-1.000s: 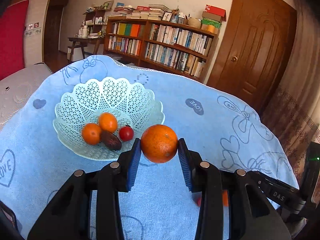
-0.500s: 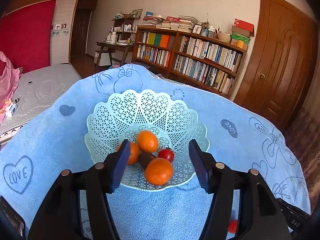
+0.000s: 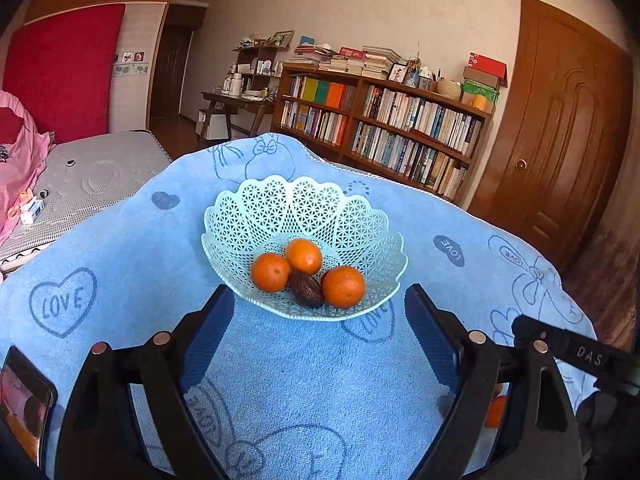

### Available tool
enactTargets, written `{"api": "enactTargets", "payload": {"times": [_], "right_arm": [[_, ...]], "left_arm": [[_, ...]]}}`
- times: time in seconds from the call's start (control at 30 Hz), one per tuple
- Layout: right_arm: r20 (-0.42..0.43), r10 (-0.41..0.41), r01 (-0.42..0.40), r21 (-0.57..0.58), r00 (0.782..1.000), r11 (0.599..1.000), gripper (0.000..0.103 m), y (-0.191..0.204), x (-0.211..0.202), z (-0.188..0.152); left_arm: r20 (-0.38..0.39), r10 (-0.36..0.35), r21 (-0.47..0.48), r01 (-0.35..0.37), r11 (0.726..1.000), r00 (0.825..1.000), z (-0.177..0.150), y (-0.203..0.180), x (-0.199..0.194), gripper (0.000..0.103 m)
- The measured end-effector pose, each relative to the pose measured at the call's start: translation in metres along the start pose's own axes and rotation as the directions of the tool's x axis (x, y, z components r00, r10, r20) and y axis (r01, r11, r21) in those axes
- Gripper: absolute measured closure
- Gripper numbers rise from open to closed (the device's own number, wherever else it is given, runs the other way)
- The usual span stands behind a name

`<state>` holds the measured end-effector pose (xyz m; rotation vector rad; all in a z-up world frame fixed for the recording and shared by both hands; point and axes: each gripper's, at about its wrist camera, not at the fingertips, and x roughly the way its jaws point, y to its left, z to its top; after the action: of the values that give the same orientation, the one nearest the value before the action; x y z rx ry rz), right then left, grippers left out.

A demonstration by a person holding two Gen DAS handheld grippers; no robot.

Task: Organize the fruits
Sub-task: 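Carry the dark brown fruit into the basket and open the right tool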

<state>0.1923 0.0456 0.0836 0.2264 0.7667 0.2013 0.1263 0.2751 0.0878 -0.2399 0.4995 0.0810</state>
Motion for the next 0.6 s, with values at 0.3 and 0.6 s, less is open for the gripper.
{"api": "enactTargets", "payload": {"times": [0.3,0.6], "right_arm": [[-0.053,0.091,-0.095,-0.07,0.994,0.993,0.061,0.052,0.028,0.024],[-0.076,0.131,-0.14,-0.14,0.989,0.98,0.061,0.092,0.049,0.045]], "left_arm": [[-0.011,-0.001,0.042,0.002,0.999,1.0,-0.026,-0.001,-0.016,0.015],[0.023,-0.004,0.026,0.003,1.0,1.0,-0.04,0.013,-0.038,0.015]]}}
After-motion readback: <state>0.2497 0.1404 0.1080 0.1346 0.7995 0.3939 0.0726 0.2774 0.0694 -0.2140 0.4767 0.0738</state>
